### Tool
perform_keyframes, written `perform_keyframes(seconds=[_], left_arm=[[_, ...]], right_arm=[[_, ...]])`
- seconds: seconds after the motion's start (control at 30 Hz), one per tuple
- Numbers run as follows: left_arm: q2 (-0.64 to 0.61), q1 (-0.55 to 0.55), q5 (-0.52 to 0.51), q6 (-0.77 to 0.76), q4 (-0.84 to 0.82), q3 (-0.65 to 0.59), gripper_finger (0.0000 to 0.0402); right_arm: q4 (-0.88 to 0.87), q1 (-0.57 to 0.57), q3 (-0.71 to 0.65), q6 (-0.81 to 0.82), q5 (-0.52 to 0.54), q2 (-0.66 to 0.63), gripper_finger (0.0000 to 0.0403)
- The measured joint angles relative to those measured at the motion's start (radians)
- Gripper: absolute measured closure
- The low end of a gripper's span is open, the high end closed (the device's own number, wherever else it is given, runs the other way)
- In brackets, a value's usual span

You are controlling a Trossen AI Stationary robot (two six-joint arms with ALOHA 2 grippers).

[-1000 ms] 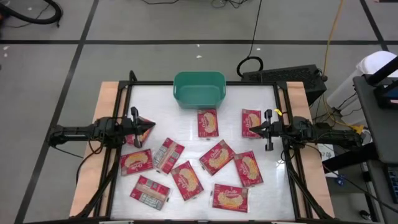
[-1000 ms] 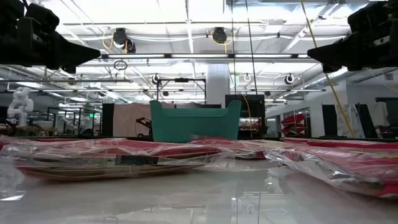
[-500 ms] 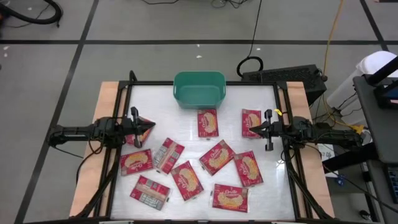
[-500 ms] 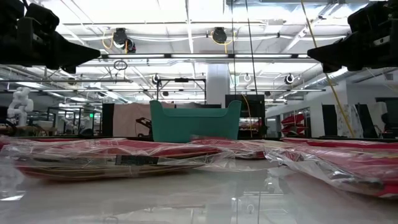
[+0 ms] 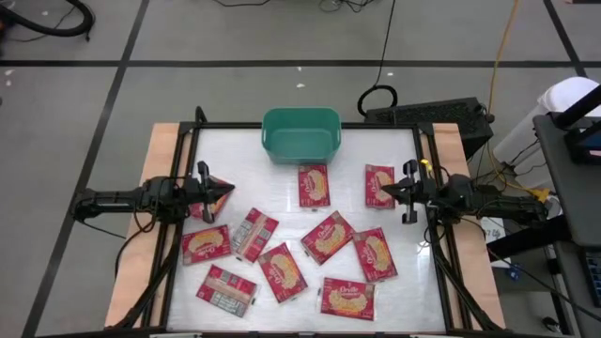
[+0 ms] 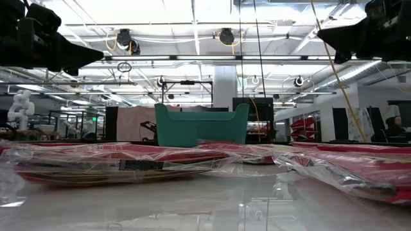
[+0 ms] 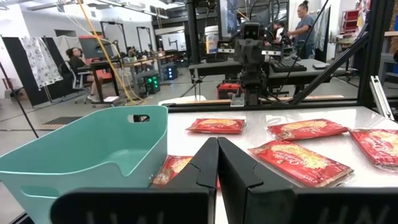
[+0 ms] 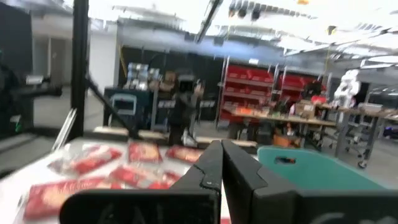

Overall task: Sort popcorn bags into baskets
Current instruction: Put the popcorn bag into the green bin

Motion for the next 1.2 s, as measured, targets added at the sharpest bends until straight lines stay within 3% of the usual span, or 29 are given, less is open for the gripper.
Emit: perform_keyframes(seconds=[0.23, 0.47, 0.6, 0.7, 1.0, 1.2], left_arm=[[0.000, 0.000, 0.000, 0.000, 0.000, 0.000, 0.0392], [0.000, 0.000, 0.000, -0.001, 0.000, 0.000, 0.0392], [0.000, 0.000, 0.000, -0.001, 0.000, 0.000, 0.0392], [0.000, 0.000, 0.000, -0.001, 0.000, 0.000, 0.0392], [0.000, 0.000, 0.000, -0.002, -0.001, 0.000, 0.0392], [0.000, 0.000, 0.000, -0.002, 0.000, 0.000, 0.0392]], right_arm=[[0.035, -0.001, 0.000, -0.091, 0.049, 0.000, 0.0403], [0.034, -0.002, 0.085, 0.070, 0.168, 0.026, 0.0403], [-0.035, -0.001, 0.256, 0.078, 0.181, 0.101, 0.0403], [-0.183, 0.000, 0.414, 0.122, 0.182, 0.201, 0.0403], [-0.623, 0.000, 1.006, 0.156, 0.143, 0.590, 0.0403], [-0.841, 0.000, 1.302, 0.232, 0.090, 0.826, 0.0403]])
